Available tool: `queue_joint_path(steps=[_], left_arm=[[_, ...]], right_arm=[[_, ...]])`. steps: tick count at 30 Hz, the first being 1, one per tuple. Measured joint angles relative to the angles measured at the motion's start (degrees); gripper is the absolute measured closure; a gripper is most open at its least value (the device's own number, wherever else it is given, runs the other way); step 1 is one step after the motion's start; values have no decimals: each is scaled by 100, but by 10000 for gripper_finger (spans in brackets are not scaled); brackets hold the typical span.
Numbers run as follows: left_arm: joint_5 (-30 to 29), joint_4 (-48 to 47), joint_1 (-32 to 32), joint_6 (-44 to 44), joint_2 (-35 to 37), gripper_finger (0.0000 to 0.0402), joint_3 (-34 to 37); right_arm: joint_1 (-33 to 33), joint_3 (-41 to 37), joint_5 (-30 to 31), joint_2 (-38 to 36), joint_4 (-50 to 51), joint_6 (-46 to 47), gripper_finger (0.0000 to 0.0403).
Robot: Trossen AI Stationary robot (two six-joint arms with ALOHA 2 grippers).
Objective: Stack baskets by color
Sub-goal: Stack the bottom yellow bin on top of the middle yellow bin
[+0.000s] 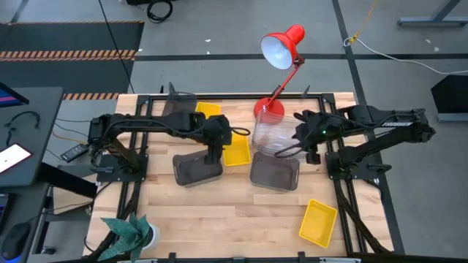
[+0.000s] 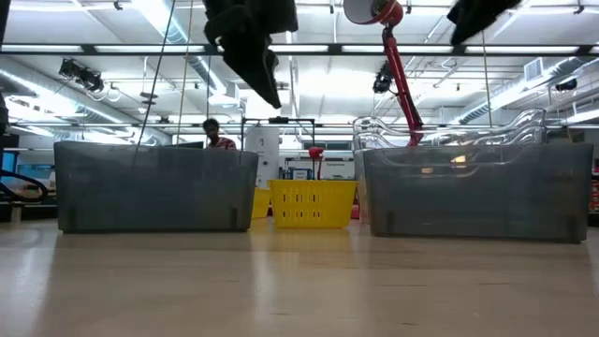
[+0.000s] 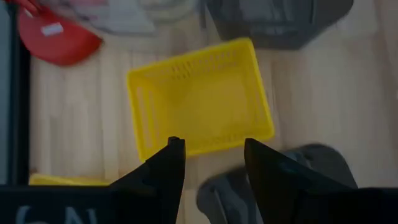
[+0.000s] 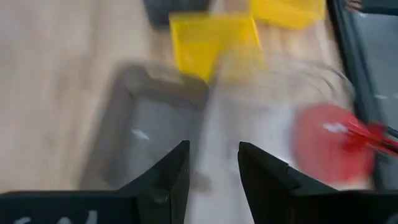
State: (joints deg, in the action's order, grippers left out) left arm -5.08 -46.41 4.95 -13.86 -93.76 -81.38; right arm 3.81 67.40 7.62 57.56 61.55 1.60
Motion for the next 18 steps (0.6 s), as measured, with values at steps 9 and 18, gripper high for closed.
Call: queue_joint_path(steps=[9,18], left_arm=[[294,6,-580,44,46,230,2],[111,-8,-1374,-338,42,230,2]], right_arm=[[938,0,-273,783,-492,1366,263],[2280,0,-609,1903,-343,1813,268]])
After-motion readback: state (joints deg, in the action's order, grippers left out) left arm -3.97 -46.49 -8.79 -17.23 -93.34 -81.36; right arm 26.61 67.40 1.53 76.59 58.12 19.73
